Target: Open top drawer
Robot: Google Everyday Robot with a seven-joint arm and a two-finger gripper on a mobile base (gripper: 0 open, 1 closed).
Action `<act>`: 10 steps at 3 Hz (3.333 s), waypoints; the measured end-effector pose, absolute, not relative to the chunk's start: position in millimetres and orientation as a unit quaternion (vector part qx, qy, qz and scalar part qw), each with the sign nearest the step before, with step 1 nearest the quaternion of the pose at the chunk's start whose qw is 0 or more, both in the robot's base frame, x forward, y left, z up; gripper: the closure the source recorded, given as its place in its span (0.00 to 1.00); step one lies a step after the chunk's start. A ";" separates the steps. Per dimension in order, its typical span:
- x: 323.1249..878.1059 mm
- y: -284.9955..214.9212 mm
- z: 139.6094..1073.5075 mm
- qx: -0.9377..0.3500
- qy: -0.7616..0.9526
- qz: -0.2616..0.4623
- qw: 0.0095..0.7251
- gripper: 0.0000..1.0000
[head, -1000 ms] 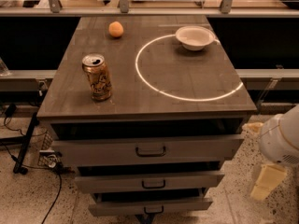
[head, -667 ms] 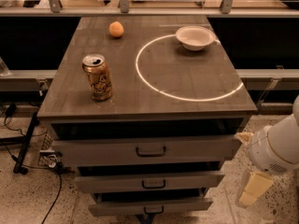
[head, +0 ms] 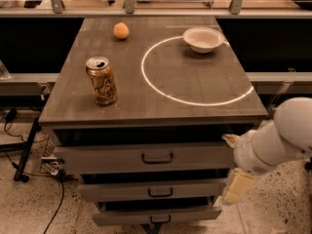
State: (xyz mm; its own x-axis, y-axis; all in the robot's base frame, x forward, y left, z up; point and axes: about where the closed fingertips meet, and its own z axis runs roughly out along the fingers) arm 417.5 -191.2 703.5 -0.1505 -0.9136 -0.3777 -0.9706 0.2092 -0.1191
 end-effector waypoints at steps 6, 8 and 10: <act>435.3 -169.1 678.4 -0.642 0.743 0.080 0.174 0.82; 403.3 -195.6 680.8 -0.631 0.760 0.071 0.137 0.28; 368.2 -243.2 714.5 -0.626 0.777 0.019 0.061 0.16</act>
Offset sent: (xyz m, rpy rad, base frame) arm 0.0473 0.0539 -0.0242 0.0178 -0.0263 0.0875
